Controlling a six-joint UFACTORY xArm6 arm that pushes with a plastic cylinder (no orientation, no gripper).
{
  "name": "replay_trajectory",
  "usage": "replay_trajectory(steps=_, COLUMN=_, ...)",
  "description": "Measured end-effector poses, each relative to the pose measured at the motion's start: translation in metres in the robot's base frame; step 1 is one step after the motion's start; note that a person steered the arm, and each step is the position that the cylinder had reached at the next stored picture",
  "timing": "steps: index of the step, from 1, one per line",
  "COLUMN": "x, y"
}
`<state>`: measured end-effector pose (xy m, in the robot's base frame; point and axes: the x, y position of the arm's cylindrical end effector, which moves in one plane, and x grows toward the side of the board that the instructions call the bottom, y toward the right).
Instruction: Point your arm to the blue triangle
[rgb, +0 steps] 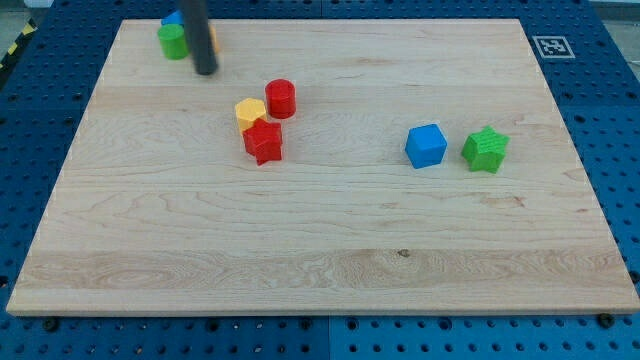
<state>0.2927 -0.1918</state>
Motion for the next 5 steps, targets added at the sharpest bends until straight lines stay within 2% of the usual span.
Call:
replay_trajectory(steps=1, x=-0.036, y=-0.089)
replay_trajectory(steps=2, x=-0.099, y=-0.113)
replay_trajectory(steps=4, x=-0.100, y=-0.087)
replay_trajectory(steps=5, x=-0.100, y=-0.029)
